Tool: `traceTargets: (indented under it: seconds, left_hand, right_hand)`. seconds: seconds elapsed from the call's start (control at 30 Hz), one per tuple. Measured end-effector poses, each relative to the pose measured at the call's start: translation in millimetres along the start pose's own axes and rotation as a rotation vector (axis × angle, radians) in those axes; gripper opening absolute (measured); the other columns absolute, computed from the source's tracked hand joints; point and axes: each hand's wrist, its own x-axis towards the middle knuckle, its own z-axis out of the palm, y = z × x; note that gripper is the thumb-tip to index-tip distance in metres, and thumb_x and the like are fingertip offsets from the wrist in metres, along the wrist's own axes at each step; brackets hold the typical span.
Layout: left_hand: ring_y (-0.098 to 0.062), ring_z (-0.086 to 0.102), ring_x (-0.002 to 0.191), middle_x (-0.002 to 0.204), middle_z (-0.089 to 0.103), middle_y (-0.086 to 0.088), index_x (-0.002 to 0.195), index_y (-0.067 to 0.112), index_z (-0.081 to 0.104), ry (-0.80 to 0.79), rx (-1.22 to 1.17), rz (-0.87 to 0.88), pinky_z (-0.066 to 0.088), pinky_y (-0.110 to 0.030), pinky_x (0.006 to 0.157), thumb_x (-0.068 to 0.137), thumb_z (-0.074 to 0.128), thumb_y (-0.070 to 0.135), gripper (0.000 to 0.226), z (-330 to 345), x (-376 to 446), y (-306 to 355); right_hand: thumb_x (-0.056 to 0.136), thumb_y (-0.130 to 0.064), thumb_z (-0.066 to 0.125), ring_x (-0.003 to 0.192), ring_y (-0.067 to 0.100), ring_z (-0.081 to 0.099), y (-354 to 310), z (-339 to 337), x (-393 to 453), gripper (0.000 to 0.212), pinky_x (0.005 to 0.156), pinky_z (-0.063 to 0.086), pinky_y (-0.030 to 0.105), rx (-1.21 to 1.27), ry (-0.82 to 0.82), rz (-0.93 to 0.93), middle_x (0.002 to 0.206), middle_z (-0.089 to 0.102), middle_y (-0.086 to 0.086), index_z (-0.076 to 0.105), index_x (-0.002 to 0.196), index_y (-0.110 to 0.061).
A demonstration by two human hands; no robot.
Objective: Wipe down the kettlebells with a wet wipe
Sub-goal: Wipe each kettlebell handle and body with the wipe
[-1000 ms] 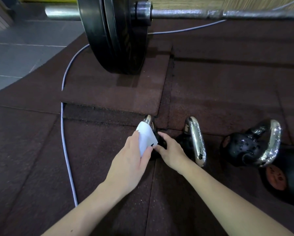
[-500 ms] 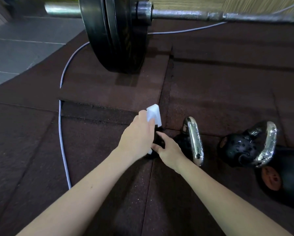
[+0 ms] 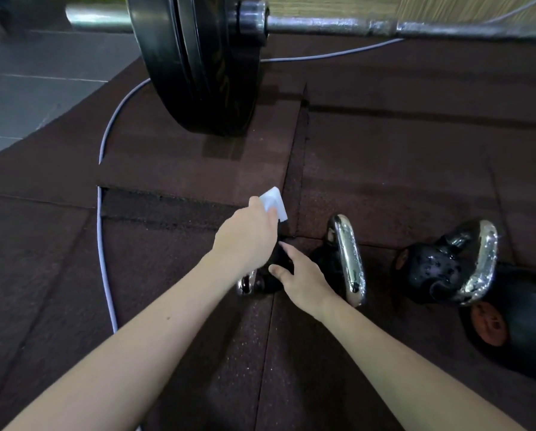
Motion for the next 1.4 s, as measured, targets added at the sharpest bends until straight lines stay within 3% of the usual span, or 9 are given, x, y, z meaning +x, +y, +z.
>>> traceTargets:
  seconds: [0.17, 0.33, 0.43, 0.63, 0.83, 0.93, 1.1, 1.23, 1.4]
  left_hand:
    - [-0.015, 0.05, 0.059, 0.102, 0.057, -0.009, 0.111, 0.012, 0.062, -0.004, 0.086, 0.162, 0.028, -0.025, 0.047, 0.087, 0.08, 0.033, 0.037, 15.4, -54.7, -22.2]
    - [-0.02, 0.053, 0.05, 0.079, 0.061, -0.002, 0.119, 0.006, 0.057, 0.103, -0.037, 0.125, 0.03, -0.024, 0.047, 0.111, 0.017, 0.045, 0.056, 32.3, -82.8, -36.2]
    - [-0.031, 0.057, 0.075, 0.087, 0.043, 0.0, 0.121, 0.01, 0.045, 0.14, 0.08, 0.167, 0.039, -0.036, 0.062, 0.111, 0.029, 0.035, 0.031, 21.9, -36.8, -21.9]
    - [-0.026, 0.042, 0.075, 0.103, 0.032, -0.011, 0.127, 0.004, 0.046, -0.015, 0.192, 0.076, 0.042, -0.036, 0.064, 0.105, 0.04, 0.004, 0.023, -1.0, 11.4, 5.5]
    - [-0.026, 0.056, 0.085, 0.093, 0.053, 0.0, 0.137, 0.007, 0.043, 0.073, -0.314, -0.04, 0.042, -0.036, 0.073, 0.11, 0.035, 0.037, 0.041, 34.2, -60.3, -22.5]
    - [-0.032, 0.06, 0.116, 0.128, 0.059, -0.01, 0.144, 0.01, 0.043, 0.061, -0.402, -0.02, 0.04, -0.03, 0.089, 0.097, 0.023, 0.06, 0.071, 47.1, -90.2, -31.9]
    - [-0.013, 0.055, 0.069, 0.084, 0.046, 0.01, 0.086, 0.04, 0.031, 0.183, -0.324, 0.095, 0.051, -0.045, 0.063, 0.106, 0.02, 0.049, 0.024, 39.7, -109.4, -55.2]
    - [-0.006, 0.051, 0.069, 0.077, 0.047, 0.007, 0.08, 0.035, 0.036, 0.32, -0.398, 0.032, 0.036, -0.038, 0.067, 0.111, 0.023, 0.05, 0.037, 19.8, -88.3, -65.0]
    - [-0.019, 0.044, 0.071, 0.082, 0.044, 0.002, 0.081, 0.023, 0.039, 0.411, -0.411, 0.093, 0.031, -0.036, 0.07, 0.113, 0.028, 0.031, 0.035, -20.4, -60.9, -28.6]
  right_hand:
    - [0.104, -0.034, 0.063, 0.154, 0.018, 0.036, 2.7, 2.5, 4.7, 0.065, 0.127, 0.027, 0.035, -0.014, 0.026, 0.004, 0.165, 0.042, -0.003, 0.035, 0.163, -0.029]
    - [0.104, -0.036, 0.062, 0.155, 0.019, 0.035, 2.4, 3.9, 3.5, 0.065, 0.127, 0.028, 0.035, -0.01, 0.036, 0.01, 0.166, 0.04, -0.004, 0.035, 0.163, -0.032]
    - [0.105, -0.035, 0.063, 0.156, 0.018, 0.033, 2.3, 2.3, 2.6, 0.066, 0.125, 0.024, 0.03, -0.02, 0.032, -0.014, 0.166, 0.04, -0.002, 0.035, 0.163, -0.027]
    - [0.106, -0.033, 0.06, 0.156, 0.02, 0.032, -0.8, 1.0, -0.4, 0.065, 0.125, 0.024, 0.033, -0.024, 0.009, -0.011, 0.167, 0.038, 0.0, 0.032, 0.164, -0.026]
    - [0.106, -0.034, 0.059, 0.154, 0.021, 0.037, 1.4, 4.8, 2.5, 0.062, 0.126, 0.03, 0.038, -0.025, 0.031, -0.006, 0.163, 0.044, -0.003, 0.035, 0.163, -0.029]
    - [0.107, -0.034, 0.058, 0.155, 0.021, 0.035, -1.5, 3.8, 0.5, 0.064, 0.125, 0.028, 0.035, -0.043, 0.021, 0.008, 0.167, 0.038, -0.001, 0.032, 0.164, -0.029]
    - [0.106, -0.037, 0.059, 0.157, 0.016, 0.031, 0.3, -0.2, -17.2, 0.068, 0.126, 0.023, 0.029, -0.004, 0.03, -0.059, 0.171, 0.033, -0.003, 0.027, 0.166, -0.028]
    - [0.103, -0.051, 0.057, 0.158, 0.012, 0.022, 39.6, -12.3, -59.9, 0.065, 0.13, 0.025, 0.039, 0.008, -0.112, -0.037, 0.169, 0.03, -0.009, 0.028, 0.161, -0.046]
    - [0.098, -0.041, 0.071, 0.115, -0.005, 0.066, 90.1, -57.7, -91.2, 0.022, 0.112, 0.05, 0.03, -0.024, 0.053, -0.009, 0.116, 0.075, -0.015, 0.072, 0.117, -0.031]
